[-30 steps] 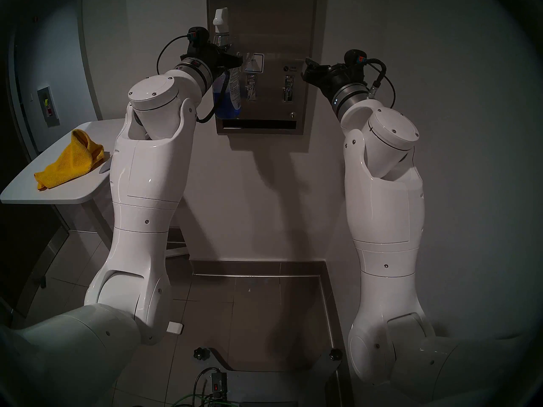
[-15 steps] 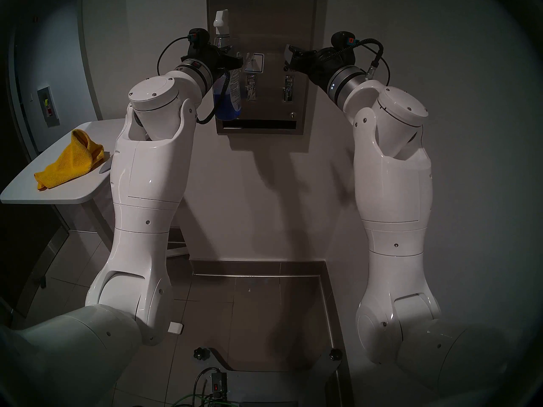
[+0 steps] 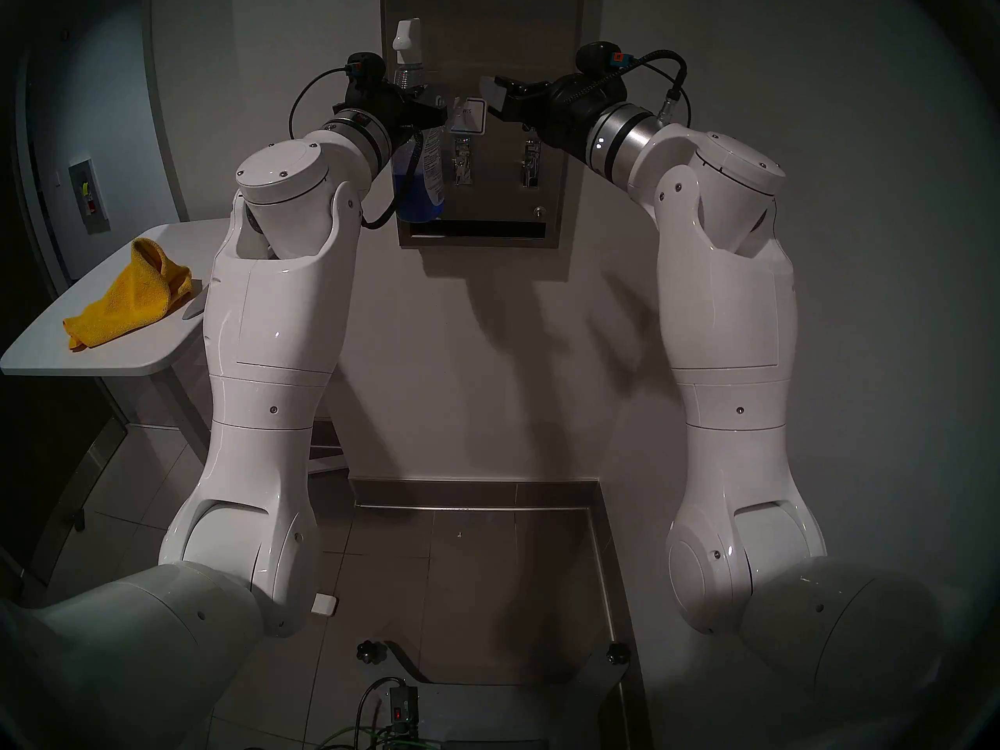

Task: Pick up the cleaner bottle and spray the cleaner onto the surface

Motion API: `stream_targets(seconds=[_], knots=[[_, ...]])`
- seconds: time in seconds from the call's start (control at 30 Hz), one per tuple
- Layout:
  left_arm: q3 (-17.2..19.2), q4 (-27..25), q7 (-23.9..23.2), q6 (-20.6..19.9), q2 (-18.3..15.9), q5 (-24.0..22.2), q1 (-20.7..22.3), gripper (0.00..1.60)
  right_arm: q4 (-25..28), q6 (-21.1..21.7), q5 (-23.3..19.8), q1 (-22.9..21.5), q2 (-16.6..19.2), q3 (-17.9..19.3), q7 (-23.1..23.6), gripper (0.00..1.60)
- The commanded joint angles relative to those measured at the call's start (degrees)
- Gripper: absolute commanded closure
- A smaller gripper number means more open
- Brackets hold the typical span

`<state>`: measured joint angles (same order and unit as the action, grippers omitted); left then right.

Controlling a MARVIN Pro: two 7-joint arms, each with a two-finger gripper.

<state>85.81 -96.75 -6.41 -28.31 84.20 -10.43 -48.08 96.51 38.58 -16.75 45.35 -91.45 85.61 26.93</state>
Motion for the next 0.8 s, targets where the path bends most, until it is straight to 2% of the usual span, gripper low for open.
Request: stream_targets(seconds=[0.0,0.47,0.77], knots=[[0.5,-2.7,0.1,1.7,0.4,-0.1,3.8,1.60,-1.1,0.2,-1.6,-6.2,0.3,0.7,3.4,0.00],[0.9,-2.7,-0.3,1.8,0.9,0.4,3.9,1.60,-8.2,1.8,-2.9,-12.3,2.2,0.9,9.6,0.00],[1.1,-2.6,-0.5,1.6,1.1,0.8,3.8,1.60,-13.3,0.8,-4.3,-15.4,2.5,1.8,13.1,0.00]])
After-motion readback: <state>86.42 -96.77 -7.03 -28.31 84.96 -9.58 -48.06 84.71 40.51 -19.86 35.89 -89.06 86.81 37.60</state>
